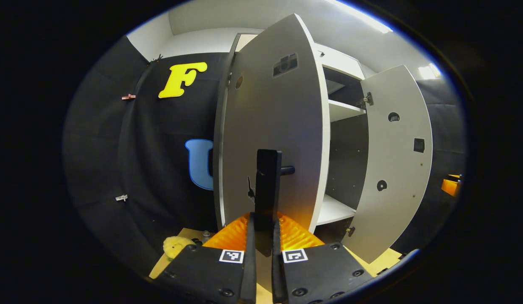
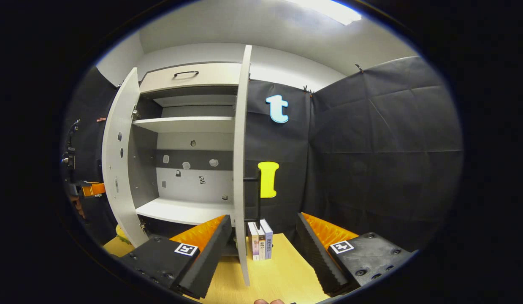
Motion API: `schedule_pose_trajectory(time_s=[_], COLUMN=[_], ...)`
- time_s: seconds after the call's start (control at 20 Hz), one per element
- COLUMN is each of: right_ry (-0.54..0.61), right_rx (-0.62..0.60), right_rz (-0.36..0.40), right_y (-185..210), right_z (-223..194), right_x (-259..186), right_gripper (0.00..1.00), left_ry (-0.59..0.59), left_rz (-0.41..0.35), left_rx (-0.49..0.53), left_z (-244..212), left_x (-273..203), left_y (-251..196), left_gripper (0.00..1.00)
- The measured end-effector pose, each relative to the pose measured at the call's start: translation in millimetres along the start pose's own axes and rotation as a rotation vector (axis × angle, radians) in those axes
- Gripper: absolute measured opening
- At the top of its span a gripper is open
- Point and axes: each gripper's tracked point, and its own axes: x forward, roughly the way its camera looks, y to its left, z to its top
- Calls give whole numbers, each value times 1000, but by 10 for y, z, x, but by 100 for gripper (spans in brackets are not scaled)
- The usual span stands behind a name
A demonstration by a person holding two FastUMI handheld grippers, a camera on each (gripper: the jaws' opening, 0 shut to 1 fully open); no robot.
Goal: Open the right door of the double-door shoe cabinet with the right hand, and open the left door with the left hand.
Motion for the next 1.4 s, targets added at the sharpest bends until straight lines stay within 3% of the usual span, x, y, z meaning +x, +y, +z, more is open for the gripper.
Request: schedule_pose_trajectory(time_s=[0.6,0.95,1.1,1.2,1.4], right_ry=[4,4,-5,-3,7], right_rx=[-15,-16,-16,-18,-17], right_rz=[20,22,21,24,36], right_y=[257,314,324,334,387], right_z=[-21,-28,-10,-17,-37], right_x=[-50,-41,-24,-8,23], right_gripper=[97,97,97,97,97], left_ry=[-24,-37,-43,-44,-36], left_rz=[-33,31,96,65,93], left_rx=[-54,-40,-69,-101,-14], left_z=[29,52,64,61,60], left_x=[-17,-27,-55,-36,-62], left_y=[41,276,412,333,482], left_gripper=[16,12,7,5,6])
